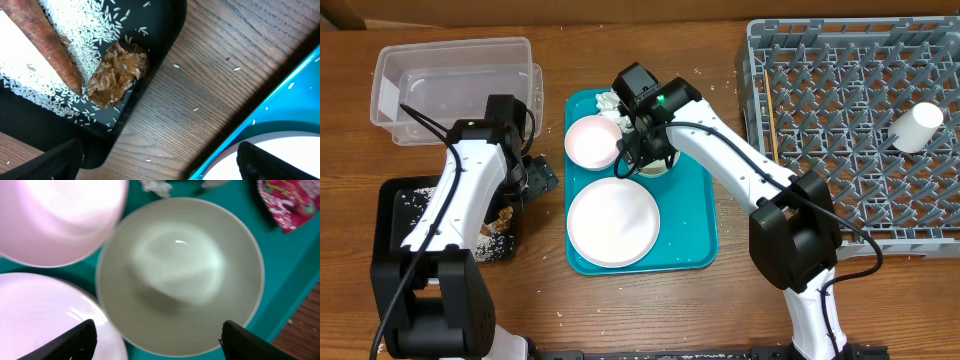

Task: Sort waste into correct bins and load items into the dishwasher
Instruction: 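Move the right gripper to the white bowl and grasp its rim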

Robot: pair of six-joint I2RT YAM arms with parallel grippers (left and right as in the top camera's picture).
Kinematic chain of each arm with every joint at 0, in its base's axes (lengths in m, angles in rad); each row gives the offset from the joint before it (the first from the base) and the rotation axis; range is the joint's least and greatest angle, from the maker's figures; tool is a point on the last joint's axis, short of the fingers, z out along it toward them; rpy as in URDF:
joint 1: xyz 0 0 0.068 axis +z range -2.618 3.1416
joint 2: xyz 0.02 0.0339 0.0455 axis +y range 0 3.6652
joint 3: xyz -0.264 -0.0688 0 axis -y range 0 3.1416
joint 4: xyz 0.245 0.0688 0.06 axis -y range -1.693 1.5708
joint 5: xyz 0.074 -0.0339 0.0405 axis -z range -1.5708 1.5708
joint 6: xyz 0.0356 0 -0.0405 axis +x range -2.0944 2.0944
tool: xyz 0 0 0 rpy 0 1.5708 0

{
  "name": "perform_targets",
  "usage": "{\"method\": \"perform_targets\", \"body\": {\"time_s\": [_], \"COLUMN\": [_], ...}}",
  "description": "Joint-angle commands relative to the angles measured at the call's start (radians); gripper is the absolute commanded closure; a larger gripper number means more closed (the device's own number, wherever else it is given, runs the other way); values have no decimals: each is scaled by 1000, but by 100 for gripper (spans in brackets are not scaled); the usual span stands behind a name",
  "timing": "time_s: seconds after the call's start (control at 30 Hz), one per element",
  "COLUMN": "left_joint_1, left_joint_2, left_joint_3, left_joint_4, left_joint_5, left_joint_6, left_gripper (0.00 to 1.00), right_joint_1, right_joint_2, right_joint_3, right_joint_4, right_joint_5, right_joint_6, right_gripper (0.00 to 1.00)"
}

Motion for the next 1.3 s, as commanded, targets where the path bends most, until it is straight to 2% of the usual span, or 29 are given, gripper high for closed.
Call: {"method": "perform_targets", "body": {"time_s": [0.0,0.17,0.4,0.5,0.63,0.7,0.97,1.1,1.27], "left_joint_1": [2,2,2,2,2,2,2,2,2], "left_joint_2": [10,10,10,10,10,10,10,10,10], "left_joint_3": [0,0,0,0,0,0,0,0,0], "left_joint_4": [0,0,0,0,0,0,1,1,0], "left_joint_5": [-13,-13,-13,-13,-13,-13,-13,-13,-13], "left_joint_6": [-20,-20,-20,-20,-20,-20,-20,-20,-20], "left_gripper": [0,0,0,0,0,0,0,0,0], "right_joint_1": [12,18,20,23,24,24,28,28,28], "right_joint_2": [-42,-42,-41,-41,-41,-41,-40,-40,-40], "right_joint_3": [-23,-108,-142,-142,-142,-142,-147,-154,-186], "right_joint_4": [43,111,132,143,162,161,157,163,189], "right_joint_5": [-71,-72,-74,-73,-73,-72,-72,-70,-69], "right_joint_6": [-22,-23,-22,-22,-22,-22,-22,-22,-22], "right_gripper": [21,23,26,32,47,49,51,57,57]}}
